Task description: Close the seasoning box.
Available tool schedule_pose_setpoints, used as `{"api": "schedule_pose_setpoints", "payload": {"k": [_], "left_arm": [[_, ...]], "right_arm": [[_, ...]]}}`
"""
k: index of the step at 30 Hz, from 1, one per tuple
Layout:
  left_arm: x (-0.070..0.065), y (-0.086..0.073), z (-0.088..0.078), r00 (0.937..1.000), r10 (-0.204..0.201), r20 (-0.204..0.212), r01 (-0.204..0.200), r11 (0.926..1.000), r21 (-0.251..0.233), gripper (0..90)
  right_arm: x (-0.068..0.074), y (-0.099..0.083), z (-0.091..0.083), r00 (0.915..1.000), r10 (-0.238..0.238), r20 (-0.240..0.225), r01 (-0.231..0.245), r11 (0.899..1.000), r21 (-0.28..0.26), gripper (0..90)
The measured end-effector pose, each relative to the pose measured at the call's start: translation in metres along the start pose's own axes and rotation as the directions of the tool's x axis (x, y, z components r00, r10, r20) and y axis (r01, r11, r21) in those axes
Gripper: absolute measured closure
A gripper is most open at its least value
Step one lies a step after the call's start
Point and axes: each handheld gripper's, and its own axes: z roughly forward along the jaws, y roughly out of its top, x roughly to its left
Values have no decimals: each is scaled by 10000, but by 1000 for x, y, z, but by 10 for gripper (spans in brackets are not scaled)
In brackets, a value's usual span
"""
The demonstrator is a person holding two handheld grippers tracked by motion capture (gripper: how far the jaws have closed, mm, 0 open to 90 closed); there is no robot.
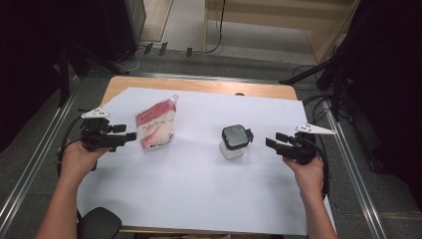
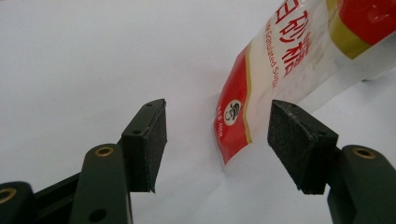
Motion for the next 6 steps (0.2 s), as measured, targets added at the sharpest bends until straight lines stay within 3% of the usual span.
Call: {"api": "schedule_pose_setpoints", "payload": {"k": [3,6], "left_arm": [[1,0,1,9999,-90,80,90,9999,59,384],[2,0,2,9998,-161,94,160,9998,133,383]], "right_arm": [[1,0,0,9998,-43,-186,41,9999,-136,430],[4,0,0,9995,-300,61,302,9990,-329,391]]}}
